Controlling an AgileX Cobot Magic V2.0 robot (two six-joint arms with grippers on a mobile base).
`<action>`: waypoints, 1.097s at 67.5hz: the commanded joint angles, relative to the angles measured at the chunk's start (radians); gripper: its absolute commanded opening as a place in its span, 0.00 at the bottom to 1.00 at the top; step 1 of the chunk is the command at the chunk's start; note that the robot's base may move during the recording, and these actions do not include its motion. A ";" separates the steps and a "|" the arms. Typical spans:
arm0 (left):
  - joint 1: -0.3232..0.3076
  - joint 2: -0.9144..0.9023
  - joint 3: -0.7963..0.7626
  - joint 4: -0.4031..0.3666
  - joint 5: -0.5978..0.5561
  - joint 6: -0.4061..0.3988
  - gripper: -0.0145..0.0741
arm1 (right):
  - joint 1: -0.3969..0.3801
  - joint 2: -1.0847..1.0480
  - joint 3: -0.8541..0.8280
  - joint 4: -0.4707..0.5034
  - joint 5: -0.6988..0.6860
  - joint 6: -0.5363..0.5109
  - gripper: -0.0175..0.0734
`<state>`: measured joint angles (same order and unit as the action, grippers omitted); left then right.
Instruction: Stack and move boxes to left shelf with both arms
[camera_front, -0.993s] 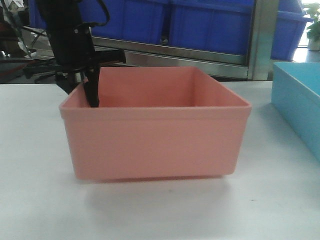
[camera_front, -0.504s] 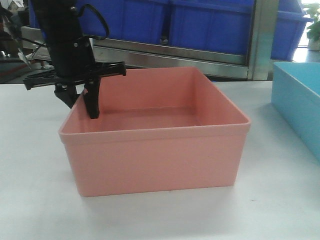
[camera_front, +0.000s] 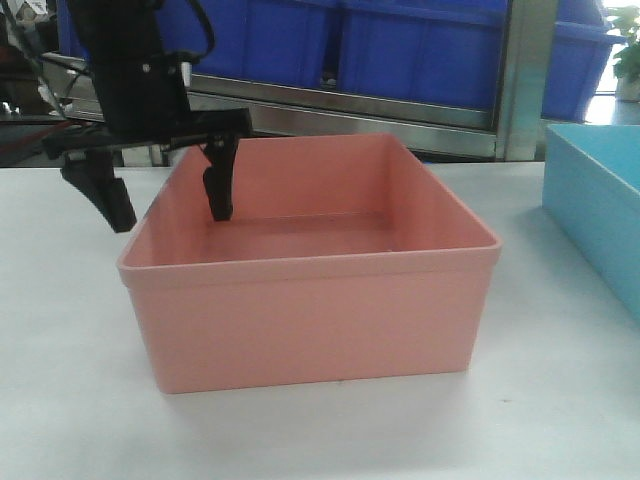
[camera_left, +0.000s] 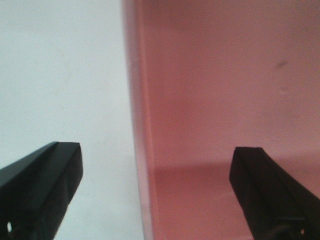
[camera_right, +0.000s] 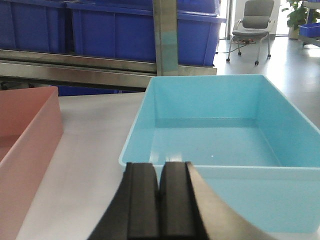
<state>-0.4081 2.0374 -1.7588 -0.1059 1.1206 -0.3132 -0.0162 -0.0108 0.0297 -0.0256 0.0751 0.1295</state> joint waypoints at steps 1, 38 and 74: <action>-0.010 -0.140 -0.041 -0.012 -0.012 0.024 0.74 | -0.002 -0.019 -0.024 -0.001 -0.096 -0.005 0.25; -0.010 -0.861 0.500 0.161 -0.377 0.089 0.25 | -0.002 -0.019 -0.024 -0.021 -0.075 -0.003 0.25; -0.010 -1.321 0.921 0.268 -0.715 0.089 0.16 | -0.002 0.426 -0.705 0.001 0.306 0.044 0.28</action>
<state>-0.4097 0.7344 -0.8250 0.1356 0.5233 -0.2293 -0.0162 0.2999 -0.5424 -0.0322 0.3902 0.1736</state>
